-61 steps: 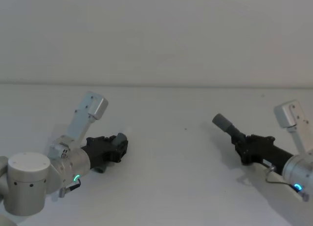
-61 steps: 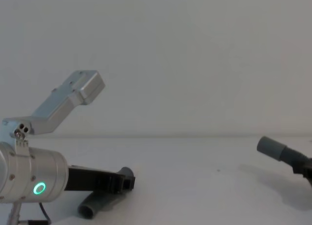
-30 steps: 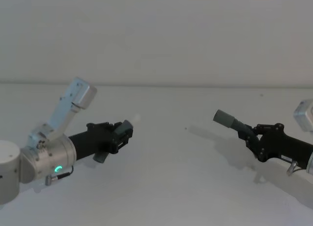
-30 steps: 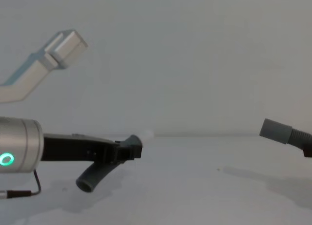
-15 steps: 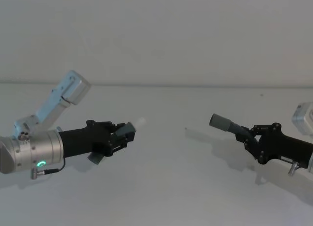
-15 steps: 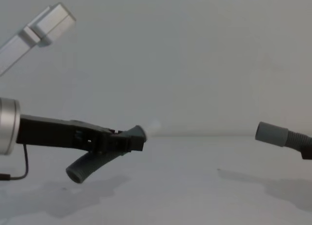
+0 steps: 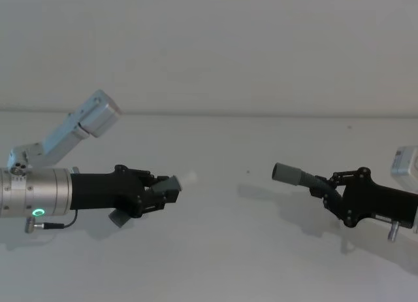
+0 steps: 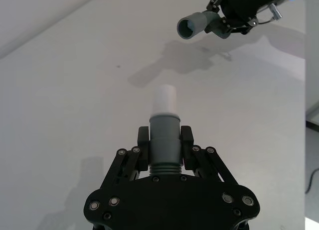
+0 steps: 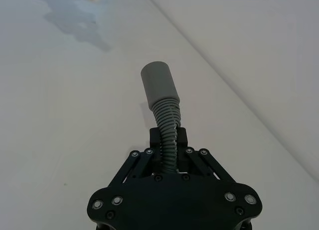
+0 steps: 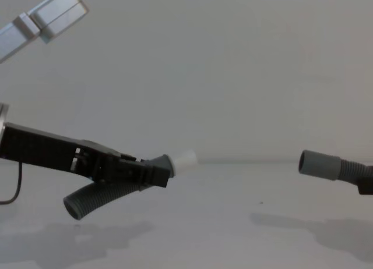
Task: Use both hands to pick up one end of the pipe from the table, align the ends, and insert them.
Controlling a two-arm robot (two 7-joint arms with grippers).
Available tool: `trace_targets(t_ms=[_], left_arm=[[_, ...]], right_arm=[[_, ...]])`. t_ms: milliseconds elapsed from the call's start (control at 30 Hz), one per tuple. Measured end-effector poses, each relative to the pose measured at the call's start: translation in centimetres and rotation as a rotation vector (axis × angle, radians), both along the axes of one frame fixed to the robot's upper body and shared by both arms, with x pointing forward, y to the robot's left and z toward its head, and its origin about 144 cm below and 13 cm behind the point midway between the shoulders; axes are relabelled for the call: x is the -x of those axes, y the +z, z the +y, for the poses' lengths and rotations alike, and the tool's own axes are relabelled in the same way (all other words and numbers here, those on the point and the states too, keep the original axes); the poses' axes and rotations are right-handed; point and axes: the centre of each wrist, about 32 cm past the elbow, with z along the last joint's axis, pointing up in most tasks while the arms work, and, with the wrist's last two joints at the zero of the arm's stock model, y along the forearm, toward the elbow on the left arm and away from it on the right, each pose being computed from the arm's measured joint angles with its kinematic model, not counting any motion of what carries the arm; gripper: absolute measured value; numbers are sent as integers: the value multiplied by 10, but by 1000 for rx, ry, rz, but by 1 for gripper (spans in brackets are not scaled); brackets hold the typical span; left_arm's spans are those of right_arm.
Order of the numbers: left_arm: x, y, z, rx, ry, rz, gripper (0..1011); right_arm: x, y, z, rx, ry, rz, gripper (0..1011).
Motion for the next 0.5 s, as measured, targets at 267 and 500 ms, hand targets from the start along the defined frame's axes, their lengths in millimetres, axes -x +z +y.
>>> trace_targets(t_ms=[267, 500], left_arm=[[-4, 7, 0, -17, -43, 16, 356], [-8, 10, -3, -23, -67, 22, 356]], right_arm=[[4, 5, 1, 8, 55, -21, 153], [8, 9, 3, 15, 94, -41, 153]])
